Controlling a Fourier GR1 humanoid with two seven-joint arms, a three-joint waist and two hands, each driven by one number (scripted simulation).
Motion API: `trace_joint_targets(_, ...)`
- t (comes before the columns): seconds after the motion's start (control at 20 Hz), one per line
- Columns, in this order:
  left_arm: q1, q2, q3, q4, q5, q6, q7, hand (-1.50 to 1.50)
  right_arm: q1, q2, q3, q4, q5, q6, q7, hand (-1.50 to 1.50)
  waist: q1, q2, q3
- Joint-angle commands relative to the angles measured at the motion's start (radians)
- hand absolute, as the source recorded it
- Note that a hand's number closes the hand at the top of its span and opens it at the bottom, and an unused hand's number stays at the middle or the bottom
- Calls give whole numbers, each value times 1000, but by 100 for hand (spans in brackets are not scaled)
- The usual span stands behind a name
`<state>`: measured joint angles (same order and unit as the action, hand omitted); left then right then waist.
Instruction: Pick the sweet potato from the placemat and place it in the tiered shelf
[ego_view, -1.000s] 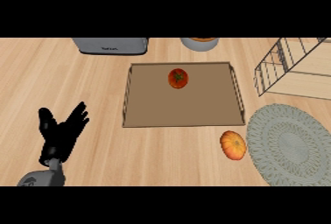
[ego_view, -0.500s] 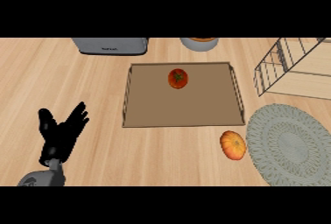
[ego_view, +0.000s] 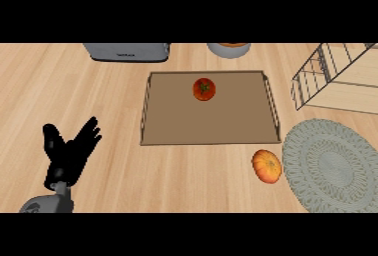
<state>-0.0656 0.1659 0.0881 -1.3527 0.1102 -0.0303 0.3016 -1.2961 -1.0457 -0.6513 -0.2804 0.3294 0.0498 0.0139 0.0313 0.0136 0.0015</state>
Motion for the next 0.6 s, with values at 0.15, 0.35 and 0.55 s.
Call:
trace_joint_targets(0.15,-9,-20,-7,33,-11,5,-35,0,67,-156,-107,51,-72,-52,20,-150,-9,5,2)
trace_joint_targets(0.35,-8,4,16,29,1,-4,-21,0,119,-241,-156,89,-121,58,16,-150,-6,4,3)
trace_joint_targets(0.55,-11,3,10,-4,13,-12,7,0,211,-277,-184,123,-147,155,-30,-150,-4,5,5)
